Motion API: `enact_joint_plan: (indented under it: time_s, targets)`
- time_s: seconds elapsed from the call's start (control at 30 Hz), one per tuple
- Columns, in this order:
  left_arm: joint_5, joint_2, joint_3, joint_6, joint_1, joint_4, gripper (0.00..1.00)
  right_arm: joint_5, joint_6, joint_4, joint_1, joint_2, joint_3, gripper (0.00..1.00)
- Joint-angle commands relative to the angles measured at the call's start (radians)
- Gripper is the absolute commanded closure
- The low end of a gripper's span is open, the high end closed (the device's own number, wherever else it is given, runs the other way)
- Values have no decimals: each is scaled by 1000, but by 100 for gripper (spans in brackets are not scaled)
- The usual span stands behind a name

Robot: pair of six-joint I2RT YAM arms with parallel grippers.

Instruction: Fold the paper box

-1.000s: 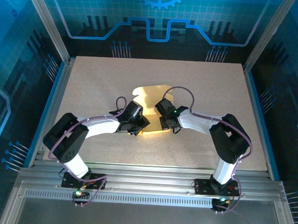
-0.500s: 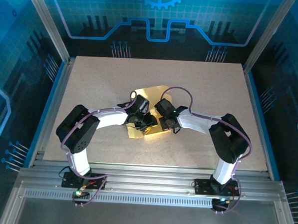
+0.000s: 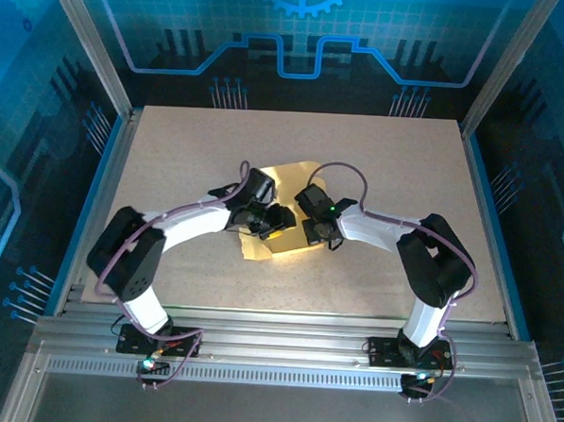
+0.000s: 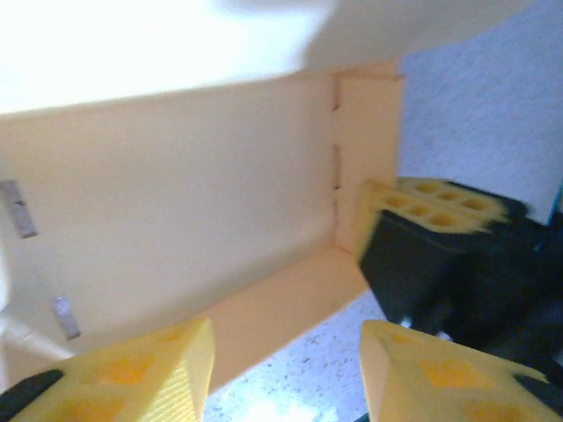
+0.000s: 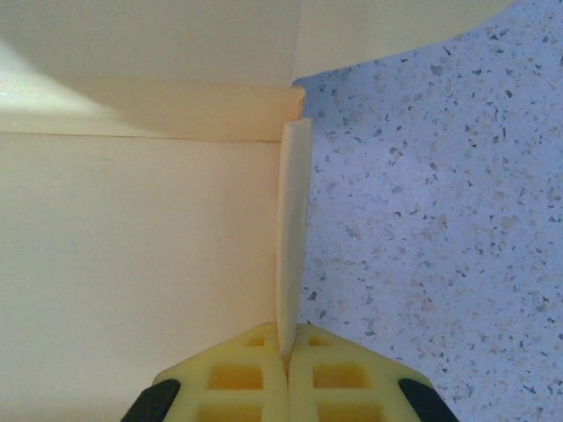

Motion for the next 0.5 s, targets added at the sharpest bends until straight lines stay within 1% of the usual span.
enact_joint_plan:
  time_s: [0.0, 0.07, 0.13, 0.23, 0.3, 0.37, 0.4, 0.47]
  targets:
    - [-155, -147, -24, 73, 14, -92, 47, -71, 33, -43, -39, 16, -48, 95]
    - [-215, -236, -57, 89, 32, -106, 42, -106, 35, -27, -56, 5, -53, 95]
    - [-243, -326, -87, 100, 76, -123, 38, -136, 38, -9, -74, -12, -58, 95]
    - [-246, -462, -170, 119, 197, -128, 30, -193, 35, 17, -106, -49, -71, 95]
    - [-229, -540, -249, 120, 303, -109, 24, -250, 40, 42, -139, -86, -87, 95]
    - [-181, -588, -328, 101, 401, -66, 21, -312, 45, 69, -176, -124, -105, 95]
    - [-119, -604, -371, 94, 454, -20, 21, -344, 44, 75, -196, -147, -113, 95]
    - [11, -623, -462, 71, 527, 115, 17, -411, 33, 84, -227, -181, -120, 95]
